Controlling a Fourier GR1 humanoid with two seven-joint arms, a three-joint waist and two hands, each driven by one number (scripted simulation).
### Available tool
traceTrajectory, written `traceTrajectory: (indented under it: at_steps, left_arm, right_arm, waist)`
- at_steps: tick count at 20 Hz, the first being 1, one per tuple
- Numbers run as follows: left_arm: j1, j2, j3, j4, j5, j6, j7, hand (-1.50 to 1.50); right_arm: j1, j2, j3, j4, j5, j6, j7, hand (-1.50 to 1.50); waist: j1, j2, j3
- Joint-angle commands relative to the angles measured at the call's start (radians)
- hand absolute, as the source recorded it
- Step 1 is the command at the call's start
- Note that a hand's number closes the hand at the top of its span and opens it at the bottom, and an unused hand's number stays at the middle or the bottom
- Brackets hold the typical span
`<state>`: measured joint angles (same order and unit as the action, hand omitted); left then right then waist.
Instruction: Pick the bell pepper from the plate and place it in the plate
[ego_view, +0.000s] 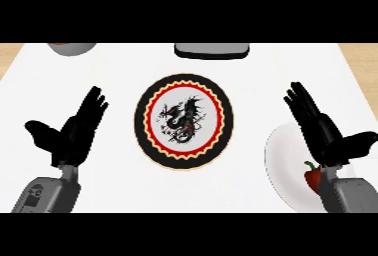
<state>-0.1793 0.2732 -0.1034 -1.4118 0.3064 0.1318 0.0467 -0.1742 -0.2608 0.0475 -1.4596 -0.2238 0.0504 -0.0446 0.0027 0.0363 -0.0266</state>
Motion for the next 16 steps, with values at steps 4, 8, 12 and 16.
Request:
traceTrajectory:
  at_steps: [4, 8, 12, 16]
  left_arm:
    - [0.045, 0.024, -0.012, 0.063, -0.108, 0.089, 0.013, 0.0]
    - [0.082, 0.042, -0.014, 0.09, -0.103, 0.082, 0.056, 0.0]
    - [0.104, 0.04, -0.02, 0.052, -0.123, 0.114, 0.077, 0.0]
    - [0.106, 0.009, -0.059, 0.035, -0.149, 0.134, 0.08, 0.0]
  right_arm:
    - [0.033, -0.142, 0.031, -0.04, -0.2, 0.425, -0.007, 1.5]
    - [-0.127, -0.421, -0.021, -0.192, 0.175, 0.36, -0.117, 1.5]
    - [0.139, -0.357, -0.049, -0.095, 0.301, 0.275, -0.5, 1.5]
    - [0.175, -0.244, -0.093, 0.127, -0.061, 0.509, -0.556, -1.5]
  waist:
    - [-0.008, -0.037, 0.029]
    - [-0.024, -0.084, 0.014]
    - [-0.029, -0.036, 0.037]
    - [-0.005, -0.026, 0.038]
